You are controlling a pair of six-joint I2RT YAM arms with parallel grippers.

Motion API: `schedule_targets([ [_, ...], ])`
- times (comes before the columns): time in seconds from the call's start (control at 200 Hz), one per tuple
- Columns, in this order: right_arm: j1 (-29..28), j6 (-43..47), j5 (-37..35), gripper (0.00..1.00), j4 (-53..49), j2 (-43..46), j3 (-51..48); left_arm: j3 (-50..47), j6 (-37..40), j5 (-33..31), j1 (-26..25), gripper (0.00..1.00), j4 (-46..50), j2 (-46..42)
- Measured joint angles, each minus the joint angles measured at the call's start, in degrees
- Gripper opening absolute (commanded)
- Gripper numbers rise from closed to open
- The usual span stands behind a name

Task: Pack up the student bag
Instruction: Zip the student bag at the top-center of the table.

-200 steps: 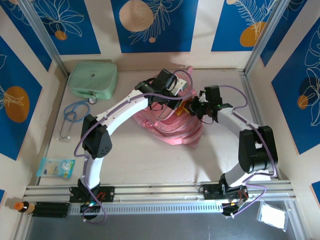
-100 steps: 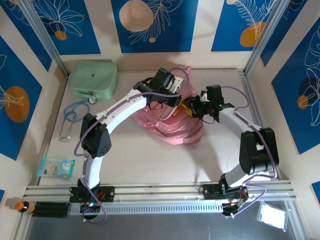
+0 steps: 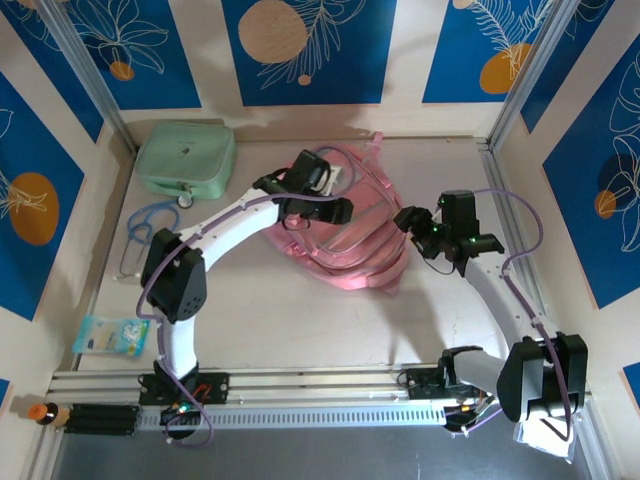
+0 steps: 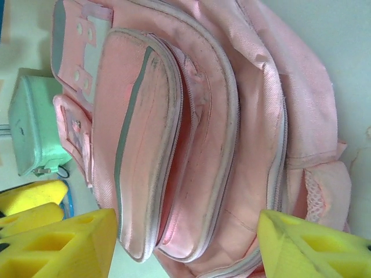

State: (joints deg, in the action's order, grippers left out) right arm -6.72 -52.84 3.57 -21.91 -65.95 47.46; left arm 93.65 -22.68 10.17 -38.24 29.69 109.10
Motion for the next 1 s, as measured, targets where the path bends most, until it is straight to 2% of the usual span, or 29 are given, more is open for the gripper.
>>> schedule_targets([
  [0.145, -1.0, 1.3, -0.7, 0.66, -0.5, -0.7, 0.1, -11.1, -6.8, 0.0, 5.1, 0.65, -3.5, -3.9],
  [0.375, -3.9, 1.4, -0.9, 0.64, -1.0, -4.2, 1.8, -20.5, -17.9, 4.9, 11.0, 0.50, -9.0, -5.0],
  [0.795, -5.4, 1.4, -2.1, 0.64, -1.4, -4.8, 2.6, -20.9, -23.5, 14.8, 11.5, 0.46, -17.1, -4.5],
  [1.0, -6.1, 1.3, -2.1, 0.64, -1.4, -6.1, 2.9, -20.9, -23.5, 15.8, 11.5, 0.46, -17.0, -3.7],
])
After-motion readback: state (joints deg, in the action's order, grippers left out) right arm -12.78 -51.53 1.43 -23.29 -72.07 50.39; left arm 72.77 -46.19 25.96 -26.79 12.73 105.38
